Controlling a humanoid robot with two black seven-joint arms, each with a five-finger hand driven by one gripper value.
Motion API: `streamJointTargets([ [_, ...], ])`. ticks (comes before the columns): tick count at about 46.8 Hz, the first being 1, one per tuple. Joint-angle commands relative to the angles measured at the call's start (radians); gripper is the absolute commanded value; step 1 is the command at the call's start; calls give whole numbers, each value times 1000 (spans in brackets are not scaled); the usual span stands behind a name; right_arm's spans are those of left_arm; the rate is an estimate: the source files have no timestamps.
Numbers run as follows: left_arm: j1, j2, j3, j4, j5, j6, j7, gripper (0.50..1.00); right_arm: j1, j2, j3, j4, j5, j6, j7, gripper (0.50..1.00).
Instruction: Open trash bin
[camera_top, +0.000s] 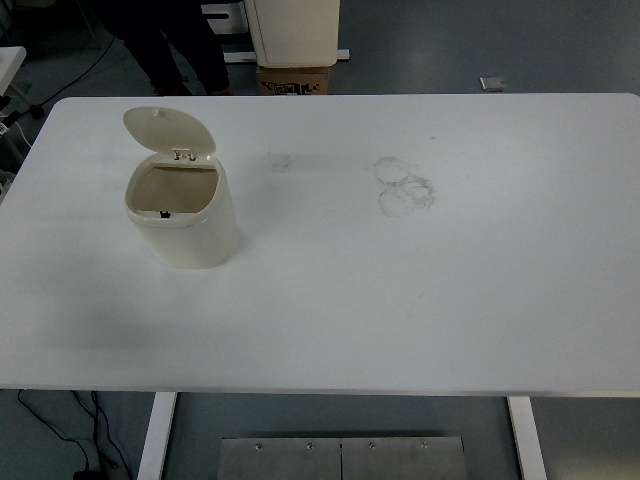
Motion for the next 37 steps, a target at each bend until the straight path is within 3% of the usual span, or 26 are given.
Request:
streamJointTargets([
  [1, 2, -11, -3, 18, -17, 0, 0, 1000, 0, 0, 0, 0, 0, 0, 0, 991],
  [37, 52, -87, -17, 19, -45, 0, -7, 1000, 0, 0, 2, 0, 0, 0, 0, 991],
])
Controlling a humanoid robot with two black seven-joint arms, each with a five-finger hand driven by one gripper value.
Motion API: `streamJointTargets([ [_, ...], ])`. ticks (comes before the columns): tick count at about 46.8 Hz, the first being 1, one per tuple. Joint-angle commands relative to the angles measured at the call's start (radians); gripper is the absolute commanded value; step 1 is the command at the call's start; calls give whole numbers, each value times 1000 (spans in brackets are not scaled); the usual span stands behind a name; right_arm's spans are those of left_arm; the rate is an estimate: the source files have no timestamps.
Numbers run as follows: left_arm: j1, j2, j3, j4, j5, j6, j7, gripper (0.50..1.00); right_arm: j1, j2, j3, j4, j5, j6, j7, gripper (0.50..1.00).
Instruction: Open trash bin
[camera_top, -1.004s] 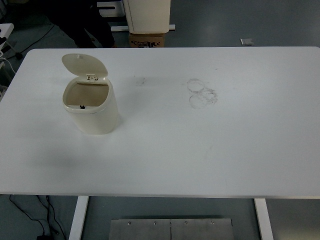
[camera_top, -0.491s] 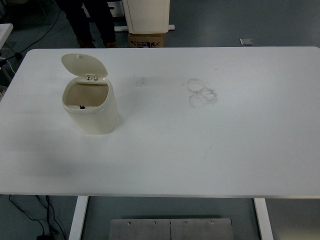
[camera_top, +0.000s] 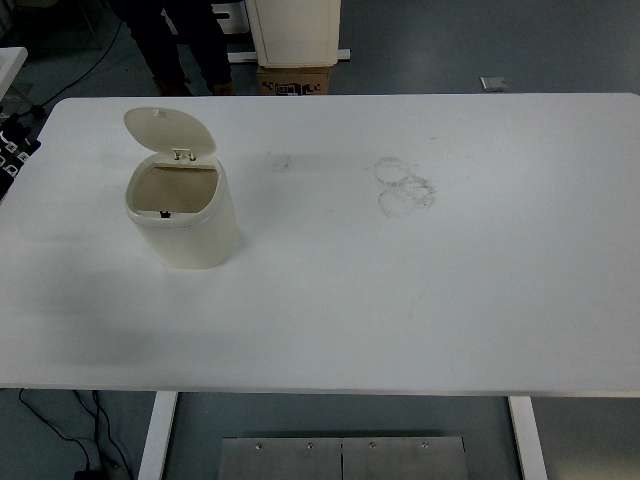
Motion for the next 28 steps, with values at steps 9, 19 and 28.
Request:
streamJointTargets([
  [9, 11, -16, -10, 0, -5, 0, 0, 1000, -2, 0, 0, 2, -1, 1, -2, 991],
  [19, 16, -27, -12, 0, -5, 0, 0, 1000, -2, 0, 0, 2, -1, 1, -2, 991],
  [28, 14, -28, -12, 0, -5, 0, 0, 1000, 0, 0, 2, 2, 1, 1, 0, 991],
])
